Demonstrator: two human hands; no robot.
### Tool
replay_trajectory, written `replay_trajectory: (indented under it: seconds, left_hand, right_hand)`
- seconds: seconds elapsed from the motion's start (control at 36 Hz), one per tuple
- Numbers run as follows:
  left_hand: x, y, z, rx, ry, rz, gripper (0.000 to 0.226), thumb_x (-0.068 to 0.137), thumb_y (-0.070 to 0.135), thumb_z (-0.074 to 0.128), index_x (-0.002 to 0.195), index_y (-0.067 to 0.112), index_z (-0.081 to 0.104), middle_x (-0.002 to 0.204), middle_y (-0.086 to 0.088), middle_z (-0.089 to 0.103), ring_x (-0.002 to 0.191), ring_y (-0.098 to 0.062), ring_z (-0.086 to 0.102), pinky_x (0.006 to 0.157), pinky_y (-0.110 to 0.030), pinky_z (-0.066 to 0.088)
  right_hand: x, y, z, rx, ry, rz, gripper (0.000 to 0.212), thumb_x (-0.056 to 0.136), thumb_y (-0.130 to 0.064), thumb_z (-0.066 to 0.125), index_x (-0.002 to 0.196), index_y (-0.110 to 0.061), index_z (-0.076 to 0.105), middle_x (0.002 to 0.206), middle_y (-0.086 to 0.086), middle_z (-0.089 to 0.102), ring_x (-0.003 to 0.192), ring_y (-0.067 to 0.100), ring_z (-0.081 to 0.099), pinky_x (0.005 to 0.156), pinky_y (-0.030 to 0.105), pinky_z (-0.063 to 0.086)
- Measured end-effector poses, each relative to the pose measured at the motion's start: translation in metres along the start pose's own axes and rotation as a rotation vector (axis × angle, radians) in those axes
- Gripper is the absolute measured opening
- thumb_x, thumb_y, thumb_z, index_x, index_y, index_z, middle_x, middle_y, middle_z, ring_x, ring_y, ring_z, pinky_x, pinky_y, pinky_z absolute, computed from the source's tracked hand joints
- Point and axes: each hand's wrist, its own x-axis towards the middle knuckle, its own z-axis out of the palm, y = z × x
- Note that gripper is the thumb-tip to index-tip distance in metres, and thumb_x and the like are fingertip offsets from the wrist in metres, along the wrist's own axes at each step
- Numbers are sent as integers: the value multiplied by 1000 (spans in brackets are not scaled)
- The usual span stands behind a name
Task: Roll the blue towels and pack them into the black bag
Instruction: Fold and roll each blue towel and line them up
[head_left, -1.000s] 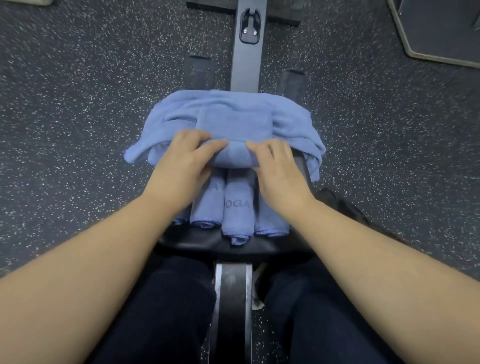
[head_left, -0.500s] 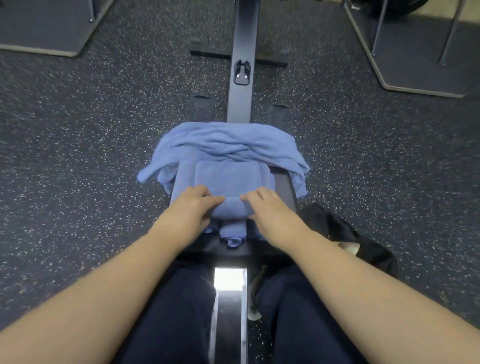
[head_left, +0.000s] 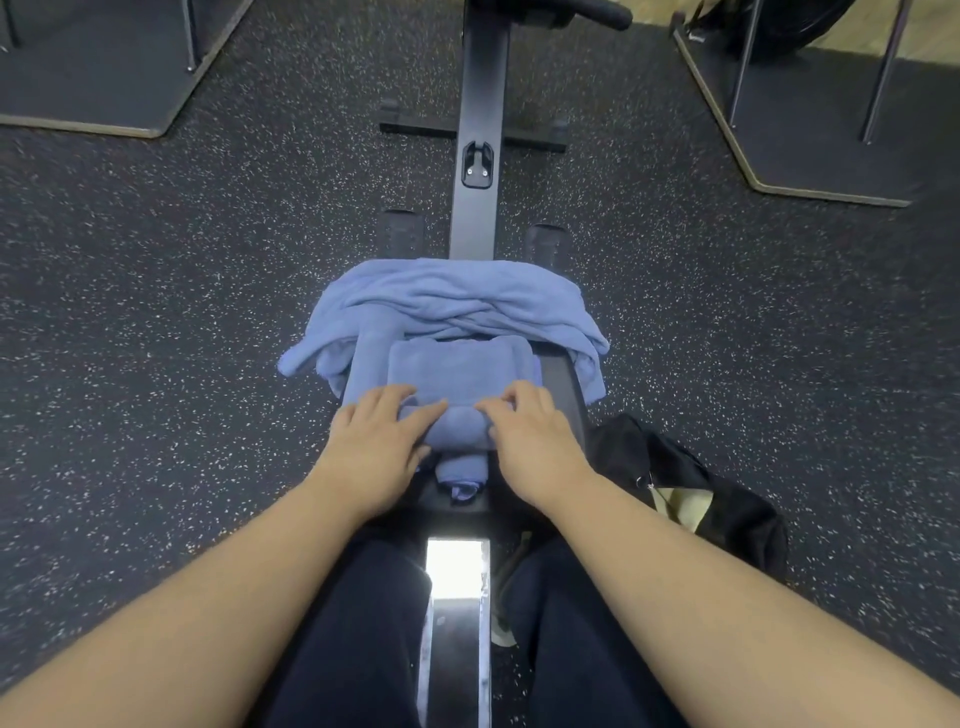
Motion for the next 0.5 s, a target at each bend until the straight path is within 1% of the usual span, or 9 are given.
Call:
replay_trajectory:
  seconds: [0.08, 0.11, 0.19, 0.25, 0.31, 0.33, 0.39, 0.44, 0.5]
  left_hand:
    - [-2, -1, 2, 84, 33, 102, 56, 75, 25, 67, 130, 24, 59, 128, -7, 59, 121, -31, 55, 96, -48, 43]
    - [-3, 0, 0, 100, 2, 114, 58, 74, 23, 66, 132, 22, 58, 130, -5, 59, 122, -31, 55, 98, -50, 42]
    - [-5, 9, -2, 42, -24, 113, 66, 83, 19, 66, 144, 21, 42, 147, 4, 44, 140, -24, 35, 112, -52, 18]
    - [-8, 10, -1, 123, -19, 163, 66, 73, 17, 72, 135, 17, 54, 138, 2, 54, 129, -24, 51, 104, -56, 31]
    - [-10, 8, 4, 194, 47, 189, 56, 70, 19, 56, 125, 17, 62, 128, 1, 63, 115, -22, 62, 92, -55, 43]
    - [-10, 9, 3, 203, 53, 186, 57, 68, 19, 48, 123, 17, 64, 126, 2, 64, 113, -21, 64, 90, -55, 45]
    - [-11, 9, 5, 220, 53, 164, 61, 62, 17, 50, 122, 17, 65, 126, 1, 64, 112, -21, 64, 89, -55, 46]
    - [-9, 13, 3, 216, 21, 138, 67, 64, 13, 61, 130, 16, 59, 136, 0, 57, 122, -23, 57, 97, -56, 39]
    - [-6, 16, 3, 145, -72, 95, 74, 83, 13, 59, 150, 21, 29, 158, 5, 23, 145, -19, 24, 113, -53, 13]
  right_hand:
    - [3, -1, 0, 4, 7, 17, 34, 97, -14, 40, 128, -24, 50, 121, 4, 38, 112, 26, 35, 79, 31, 24]
    - [4, -2, 1, 6, 9, 23, 35, 96, -14, 41, 127, -24, 51, 121, 4, 38, 111, 26, 35, 78, 30, 22]
    - [9, -4, 2, 0, 4, 54, 36, 95, -12, 41, 127, -25, 51, 118, 3, 38, 108, 25, 35, 77, 29, 21]
    - [12, -4, 3, -8, 3, 72, 36, 94, -13, 42, 127, -26, 51, 117, 3, 38, 108, 25, 35, 77, 30, 22]
    - [15, -4, 4, 4, 0, 91, 36, 95, -14, 41, 128, -26, 50, 119, 3, 38, 110, 25, 35, 79, 31, 23]
    - [16, -4, 4, 21, -6, 101, 36, 96, -15, 40, 129, -27, 50, 120, 4, 38, 112, 25, 34, 81, 32, 25]
    - [18, -3, 5, 54, -15, 121, 36, 99, -20, 38, 132, -29, 49, 125, 3, 39, 117, 24, 32, 89, 34, 28]
    - [20, -2, 5, 70, -2, 127, 34, 101, -26, 37, 132, -31, 50, 127, 2, 41, 119, 24, 32, 94, 34, 28]
    - [20, -1, 4, 74, 41, 135, 32, 101, -30, 39, 130, -30, 53, 126, 1, 44, 119, 24, 33, 93, 34, 27]
